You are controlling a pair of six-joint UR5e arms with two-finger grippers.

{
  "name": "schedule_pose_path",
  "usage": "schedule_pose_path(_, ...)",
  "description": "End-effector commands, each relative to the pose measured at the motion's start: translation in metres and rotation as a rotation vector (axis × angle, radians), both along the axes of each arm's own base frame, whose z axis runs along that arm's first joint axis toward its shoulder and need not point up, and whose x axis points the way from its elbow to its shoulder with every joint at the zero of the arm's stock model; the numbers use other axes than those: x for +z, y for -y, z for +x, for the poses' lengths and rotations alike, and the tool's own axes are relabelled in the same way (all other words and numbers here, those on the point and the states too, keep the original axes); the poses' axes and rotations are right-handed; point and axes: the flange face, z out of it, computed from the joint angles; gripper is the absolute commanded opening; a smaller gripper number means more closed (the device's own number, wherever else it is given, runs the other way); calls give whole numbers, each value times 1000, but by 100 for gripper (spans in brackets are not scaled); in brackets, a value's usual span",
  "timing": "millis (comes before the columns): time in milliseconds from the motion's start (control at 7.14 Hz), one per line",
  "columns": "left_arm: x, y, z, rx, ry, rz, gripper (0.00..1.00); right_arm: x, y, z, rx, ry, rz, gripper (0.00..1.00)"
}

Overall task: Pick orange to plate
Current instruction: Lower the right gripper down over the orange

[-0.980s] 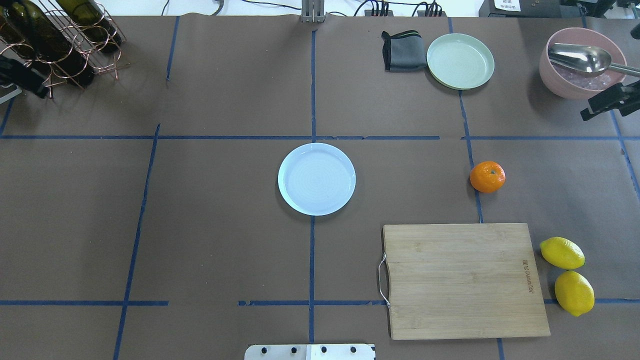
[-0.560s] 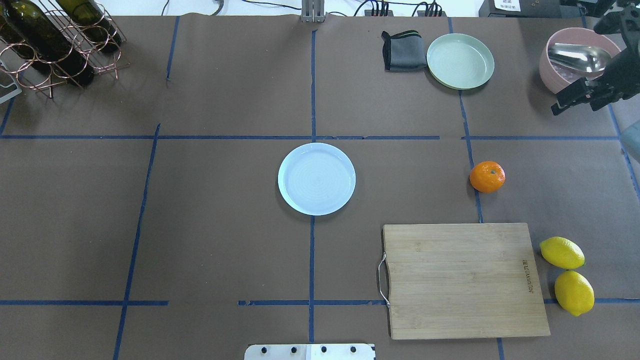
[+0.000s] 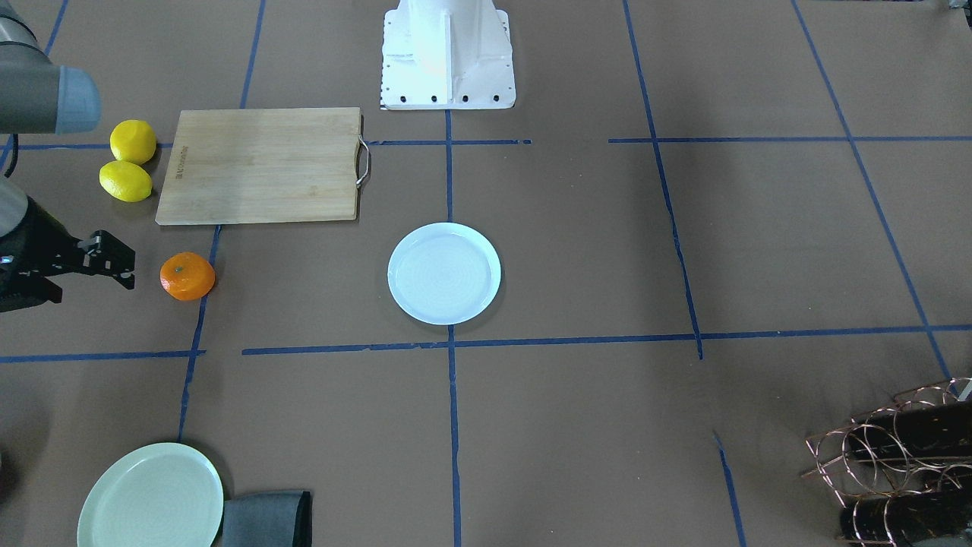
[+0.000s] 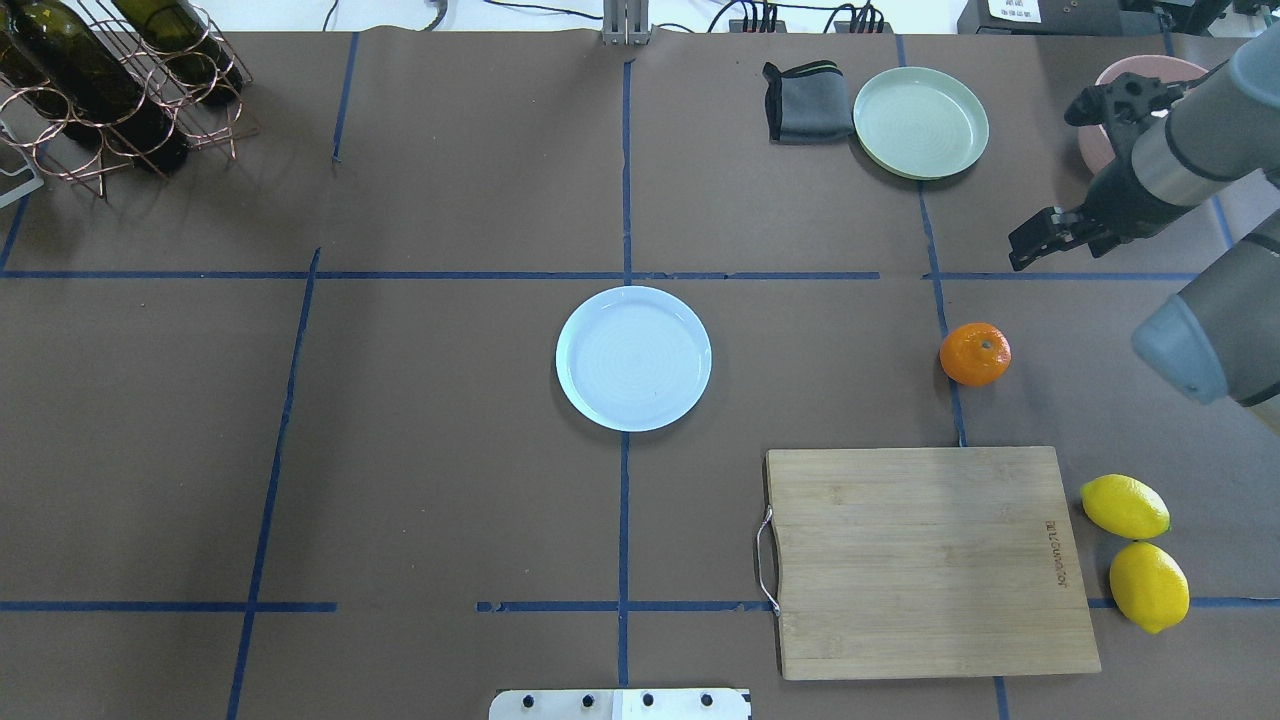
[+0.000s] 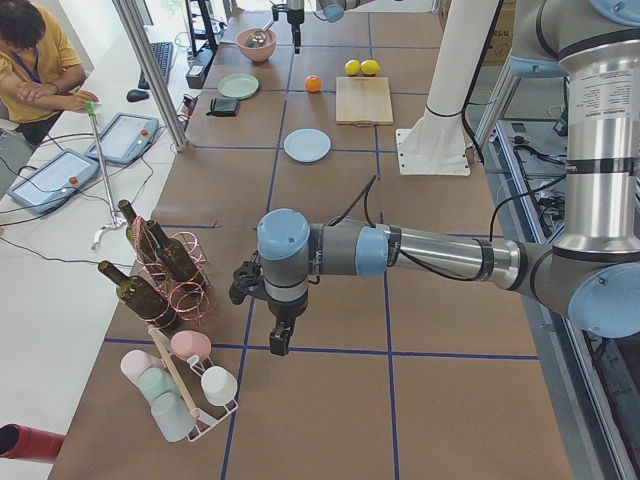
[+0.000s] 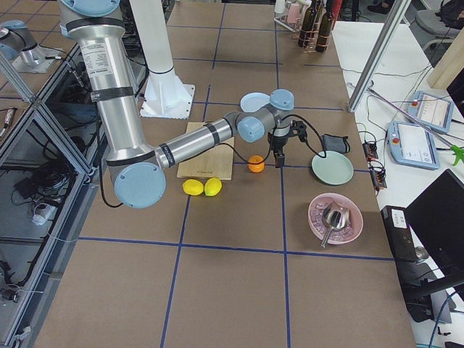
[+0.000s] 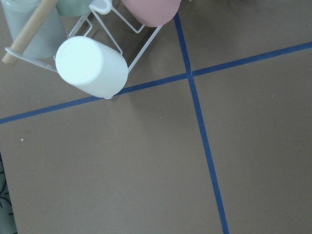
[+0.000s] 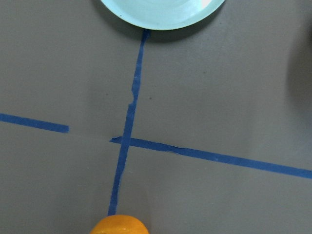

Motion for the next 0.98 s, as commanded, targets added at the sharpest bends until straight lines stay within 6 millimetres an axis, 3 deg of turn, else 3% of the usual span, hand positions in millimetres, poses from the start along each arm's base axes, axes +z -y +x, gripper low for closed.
schedule_pose_path(0,1,-5,1,-1,-14,-4,100,-5,-22,-52,27,-3,-20,100)
schedule_pose_path(140,0,-4,1,-1,-13,1,100,-2,-30,-73,45,-26,-6,100)
schedule_pose_path(420,-2,-4,1,-1,-13,6,100,13,-44,-97,42,-51,-6,100)
schedule_pose_path(840,-3,-4,1,-1,-13,7,100,18,-50,-105,33,-69,1,100)
